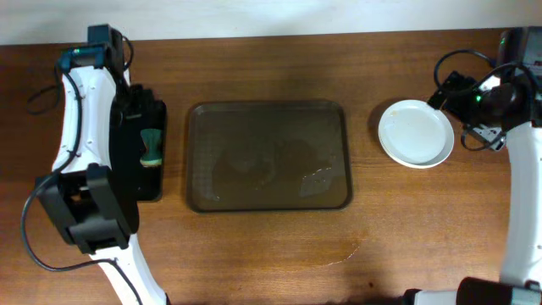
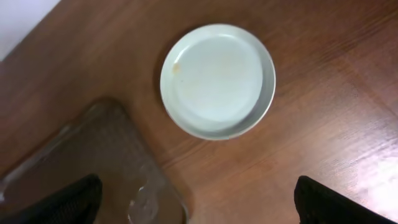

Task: Clean dirty plates on tray and stack at the side

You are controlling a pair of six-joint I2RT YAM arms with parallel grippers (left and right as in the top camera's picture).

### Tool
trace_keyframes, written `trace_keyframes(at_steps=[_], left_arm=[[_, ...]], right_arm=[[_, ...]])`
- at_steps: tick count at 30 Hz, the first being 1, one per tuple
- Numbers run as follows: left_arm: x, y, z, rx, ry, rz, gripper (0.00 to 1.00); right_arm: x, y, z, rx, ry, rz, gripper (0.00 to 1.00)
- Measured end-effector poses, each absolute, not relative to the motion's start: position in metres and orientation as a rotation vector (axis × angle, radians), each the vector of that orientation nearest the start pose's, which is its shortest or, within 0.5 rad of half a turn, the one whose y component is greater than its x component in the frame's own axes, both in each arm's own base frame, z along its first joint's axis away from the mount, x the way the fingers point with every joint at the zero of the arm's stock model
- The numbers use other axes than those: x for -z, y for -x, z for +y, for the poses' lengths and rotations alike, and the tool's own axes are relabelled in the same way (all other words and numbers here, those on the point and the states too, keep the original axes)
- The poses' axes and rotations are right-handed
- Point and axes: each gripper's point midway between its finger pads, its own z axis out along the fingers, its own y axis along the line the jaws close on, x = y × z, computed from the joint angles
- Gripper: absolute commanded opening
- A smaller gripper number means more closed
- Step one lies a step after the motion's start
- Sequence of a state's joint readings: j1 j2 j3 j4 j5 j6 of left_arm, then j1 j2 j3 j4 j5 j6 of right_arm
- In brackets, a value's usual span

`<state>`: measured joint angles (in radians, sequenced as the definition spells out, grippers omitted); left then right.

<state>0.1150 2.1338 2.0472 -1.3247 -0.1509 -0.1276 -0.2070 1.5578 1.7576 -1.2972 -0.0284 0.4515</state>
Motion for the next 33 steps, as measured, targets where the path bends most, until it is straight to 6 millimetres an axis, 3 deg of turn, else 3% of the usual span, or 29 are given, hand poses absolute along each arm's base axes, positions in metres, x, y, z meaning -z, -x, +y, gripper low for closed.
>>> trace_keyframes(at_steps=[1, 2, 4, 7, 11, 15, 21, 25, 26, 27, 29, 32, 33], left_arm=[[-0.144, -0.452, 0.067, -0.199, 0.346, 2.917, 0.93], [-0.155, -0.458, 0.054, -0.176, 0.304, 2.884, 0.99], [-0.181, -0.462, 0.023, -0.133, 0.214, 2.822, 0.99], [-0.205, -0.461, -0.018, -0.09, 0.087, 2.77, 0.99], [-0.205, -0.459, -0.025, -0.085, 0.064, 2.774, 0.99], [-0.205, -0.459, -0.025, -0.085, 0.064, 2.774, 0.99], [-0.205, -0.459, -0.025, -0.085, 0.064, 2.774, 0.99], [-0.205, -0.459, -0.025, -0.086, 0.064, 2.775, 0.99], [-0.205, -0.459, -0.025, -0.085, 0.064, 2.774, 0.99], [-0.205, -0.459, -0.025, -0.084, 0.064, 2.775, 0.99], [-0.205, -0.459, -0.025, -0.085, 0.064, 2.774, 0.99], [-0.205, -0.459, -0.025, -0.086, 0.064, 2.775, 0.99], [-0.205, -0.459, -0.025, -0.086, 0.064, 2.777, 0.99]], right_arm=[[-0.273, -0.345, -0.063, -0.12, -0.824, 2.531, 0.98], [-0.28, -0.341, -0.059, -0.123, -0.802, 2.517, 0.98], [-0.297, -0.326, -0.055, -0.128, -0.777, 2.482, 0.99], [-0.334, -0.288, -0.048, -0.132, -0.718, 2.391, 0.98], [-0.37, -0.228, -0.037, -0.13, -0.645, 2.28, 0.98], [-0.374, -0.187, -0.025, -0.161, -0.622, 2.278, 0.98], [-0.366, -0.176, -0.02, -0.144, -0.561, 2.341, 0.98], [-0.385, -0.201, -0.005, -0.105, -0.238, 2.206, 0.98], [-0.379, -0.2, -0.001, -0.098, -0.188, 2.207, 0.98], [-0.386, -0.211, 0.001, -0.094, -0.154, 2.117, 0.98], [-0.369, -0.217, 0.005, -0.093, -0.107, 2.041, 0.98], [-0.321, -0.219, 0.007, -0.094, -0.086, 1.952, 0.98], [-0.319, -0.222, 0.007, -0.099, -0.081, 1.896, 0.98]])
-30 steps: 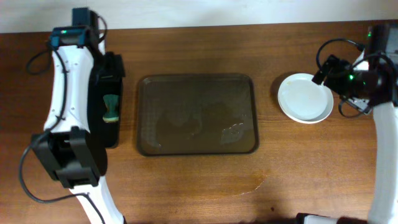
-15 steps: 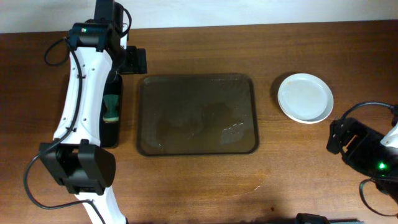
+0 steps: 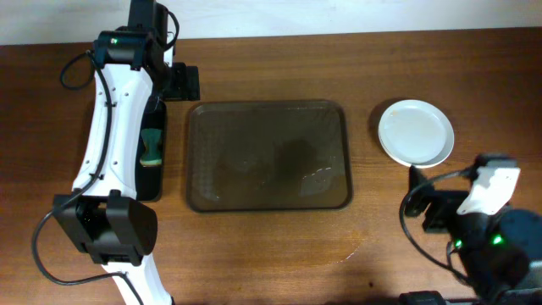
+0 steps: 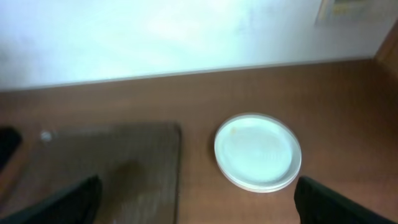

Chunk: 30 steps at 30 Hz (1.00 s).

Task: Clean dirty plates on tray and stack at the side

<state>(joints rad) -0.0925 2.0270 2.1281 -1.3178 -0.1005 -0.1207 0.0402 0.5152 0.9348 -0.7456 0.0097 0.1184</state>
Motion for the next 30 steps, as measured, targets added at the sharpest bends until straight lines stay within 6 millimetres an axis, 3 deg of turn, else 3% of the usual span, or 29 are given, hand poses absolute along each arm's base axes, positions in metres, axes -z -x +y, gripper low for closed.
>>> trace_keyframes(at_steps=[4, 5, 9, 16, 19, 21, 30], left_arm=[[-0.205, -0.459, -0.025, -0.085, 0.064, 2.776, 0.99], [-0.206, -0.459, -0.025, -0.086, 0.064, 2.773, 0.99], [-0.205, -0.459, -0.025, -0.086, 0.064, 2.775, 0.99], [-0.205, -0.459, -0.025, -0.086, 0.064, 2.775, 0.99], [-0.205, -0.459, -0.025, -0.086, 0.064, 2.776, 0.99], [-0.205, -0.459, -0.025, -0.086, 0.064, 2.776, 0.99], [-0.205, -0.459, -0.025, -0.086, 0.064, 2.775, 0.99]], right_arm=[[-0.268, -0.227, 0.019, -0.143, -0.032, 1.77, 0.98], [-0.264, -0.23, 0.021, -0.152, -0.022, 1.725, 0.98], [-0.211, -0.238, 0.026, -0.163, -0.005, 1.695, 0.99], [-0.205, -0.244, 0.027, -0.176, 0.0, 1.482, 0.98], [-0.19, -0.245, 0.027, -0.173, 0.0, 1.523, 0.98], [-0.158, -0.245, 0.027, -0.166, 0.0, 1.648, 0.98], [-0.157, -0.245, 0.027, -0.165, 0.001, 1.652, 0.98]])
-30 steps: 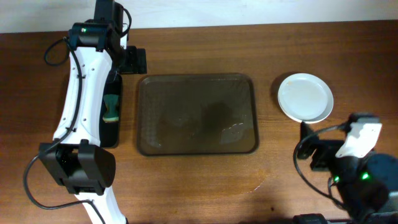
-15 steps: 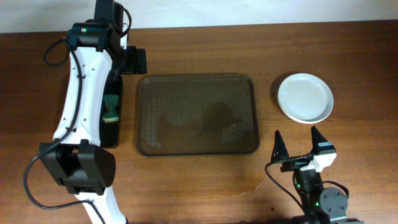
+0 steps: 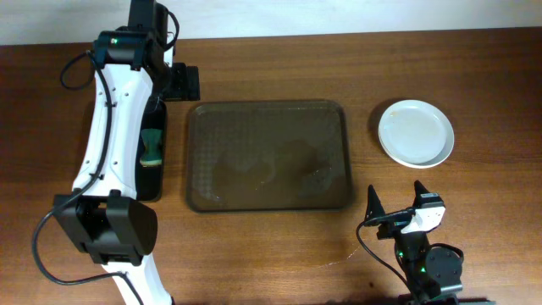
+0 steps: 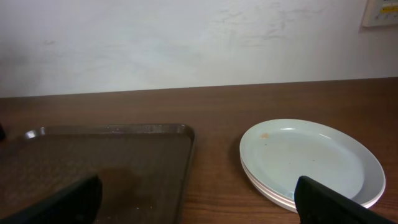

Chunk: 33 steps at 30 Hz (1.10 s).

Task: Clean dirty plates on tray and stack at the side

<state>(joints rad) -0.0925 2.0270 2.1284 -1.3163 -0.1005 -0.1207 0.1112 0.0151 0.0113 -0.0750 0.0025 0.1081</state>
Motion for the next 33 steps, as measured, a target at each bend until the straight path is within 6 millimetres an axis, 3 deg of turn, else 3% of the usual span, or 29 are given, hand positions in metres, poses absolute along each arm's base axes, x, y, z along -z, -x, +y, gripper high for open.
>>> trace_keyframes(at_steps=[9, 11, 14, 15, 17, 19, 23, 27, 29, 33], left_arm=[[-0.206, -0.46, -0.025, -0.086, 0.064, 2.768, 0.99], [-0.219, -0.476, -0.029, -0.066, 0.055, 2.664, 0.99], [-0.247, -0.478, -0.04, -0.018, -0.026, 2.486, 0.99], [-0.268, -0.455, -0.044, 0.015, -0.076, 2.355, 0.99], [-0.283, -0.417, -0.04, 0.011, -0.125, 2.225, 0.99], [-0.284, -0.382, -0.027, -0.007, -0.122, 2.125, 0.99], [-0.253, -0.32, -0.003, -0.049, -0.09, 1.972, 0.99], [-0.236, -0.276, 0.002, -0.11, -0.138, 1.756, 0.99], [-0.208, -0.26, 0.001, -0.135, -0.171, 1.708, 0.99], [-0.188, -0.25, 0.006, -0.177, -0.174, 1.647, 0.99]], right_arm=[[-0.157, -0.245, 0.027, -0.165, 0.001, 1.652, 0.98], [-0.157, -0.245, 0.027, -0.165, 0.001, 1.652, 0.98], [-0.157, -0.245, 0.027, -0.165, 0.0, 1.653, 0.98], [-0.157, -0.245, 0.027, -0.165, 0.001, 1.652, 0.98], [-0.157, -0.245, 0.027, -0.165, 0.001, 1.651, 0.98], [-0.157, -0.245, 0.027, -0.165, 0.0, 1.653, 0.98], [-0.157, -0.245, 0.027, -0.165, 0.0, 1.653, 0.98], [-0.157, -0.245, 0.027, -0.165, 0.001, 1.652, 0.98], [-0.157, -0.245, 0.027, -0.165, 0.001, 1.653, 0.98], [-0.157, -0.245, 0.027, -0.165, 0.001, 1.653, 0.98]])
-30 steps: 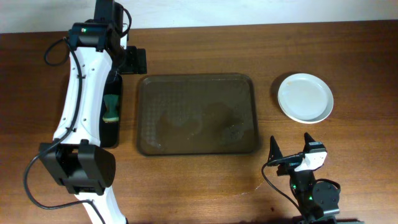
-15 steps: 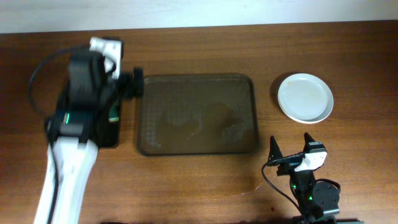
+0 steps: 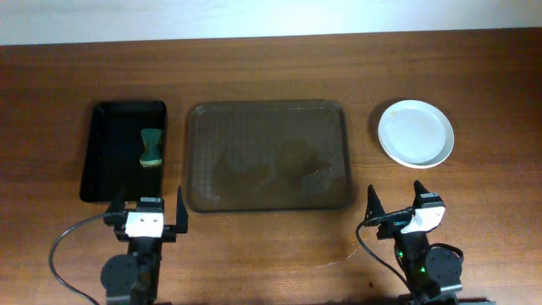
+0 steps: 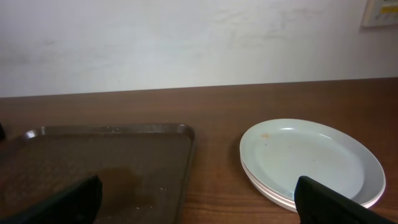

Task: Clean dirty plates on tray and stack at the side

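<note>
The brown tray [image 3: 267, 157] lies in the middle of the table with only wet smears on it; its right rim shows in the right wrist view [image 4: 186, 155]. Two white plates [image 3: 415, 133] sit stacked to the right of it, the top one [image 4: 308, 158] with a small orange speck. My right gripper [image 4: 199, 196] rests low at the front right [image 3: 395, 205], open, with nothing between its fingers [image 4: 68, 202]. At the front left my left gripper [image 3: 145, 209] is folded back, its fingers spread and holding nothing.
A black bin [image 3: 106, 165] stands left of the tray with a green sponge [image 3: 151, 146] in it. A white wall runs along the table's far edge [image 4: 199, 90].
My left arm, which reached over the black bin with its gripper near the tray's far left corner, is now folded at the table's front left. The right arm and plates have not moved.
My right gripper was open above the plate stack while the left arm lay over the bin. Then the right arm was nearer the front and the left gripper at the back. The right arm then sat folded at the front edge, and now the left one does too.
</note>
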You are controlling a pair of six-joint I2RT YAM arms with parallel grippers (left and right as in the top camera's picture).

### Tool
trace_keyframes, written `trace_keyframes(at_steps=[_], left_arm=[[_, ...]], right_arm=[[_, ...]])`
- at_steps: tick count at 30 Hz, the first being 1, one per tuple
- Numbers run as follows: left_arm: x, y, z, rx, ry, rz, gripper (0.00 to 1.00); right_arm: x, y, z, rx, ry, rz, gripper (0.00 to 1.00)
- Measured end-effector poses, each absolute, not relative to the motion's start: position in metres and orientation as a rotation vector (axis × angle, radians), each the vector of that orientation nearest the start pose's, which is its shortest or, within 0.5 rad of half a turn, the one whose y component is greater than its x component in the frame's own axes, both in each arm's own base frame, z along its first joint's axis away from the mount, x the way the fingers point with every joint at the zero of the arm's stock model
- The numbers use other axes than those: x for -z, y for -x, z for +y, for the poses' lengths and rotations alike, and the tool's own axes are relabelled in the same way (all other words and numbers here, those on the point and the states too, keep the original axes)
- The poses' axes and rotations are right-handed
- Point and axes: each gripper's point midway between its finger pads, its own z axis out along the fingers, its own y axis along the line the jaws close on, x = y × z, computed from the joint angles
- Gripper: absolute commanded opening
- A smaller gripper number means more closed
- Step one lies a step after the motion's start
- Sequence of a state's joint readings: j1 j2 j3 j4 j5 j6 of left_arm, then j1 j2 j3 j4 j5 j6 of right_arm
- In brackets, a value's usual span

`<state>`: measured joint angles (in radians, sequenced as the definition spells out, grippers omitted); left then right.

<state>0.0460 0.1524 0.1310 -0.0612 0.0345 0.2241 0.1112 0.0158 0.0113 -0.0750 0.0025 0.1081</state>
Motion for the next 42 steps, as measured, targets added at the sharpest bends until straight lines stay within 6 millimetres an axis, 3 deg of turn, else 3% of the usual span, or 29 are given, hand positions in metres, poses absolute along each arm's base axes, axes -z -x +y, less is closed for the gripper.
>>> trace_keyframes(at_steps=[4, 10, 42], left_arm=[[-0.189, -0.246, 0.009, -0.253, -0.218, 1.576, 0.99], [-0.159, -0.246, 0.009, -0.278, -0.259, 1.635, 0.99], [-0.159, -0.246, 0.009, -0.283, -0.264, 1.635, 0.99]], right_arm=[[-0.157, -0.245, 0.027, -0.165, 0.001, 1.653, 0.98], [-0.157, -0.245, 0.027, -0.165, 0.001, 1.653, 0.98], [-0.157, -0.245, 0.027, -0.165, 0.001, 1.653, 0.98]])
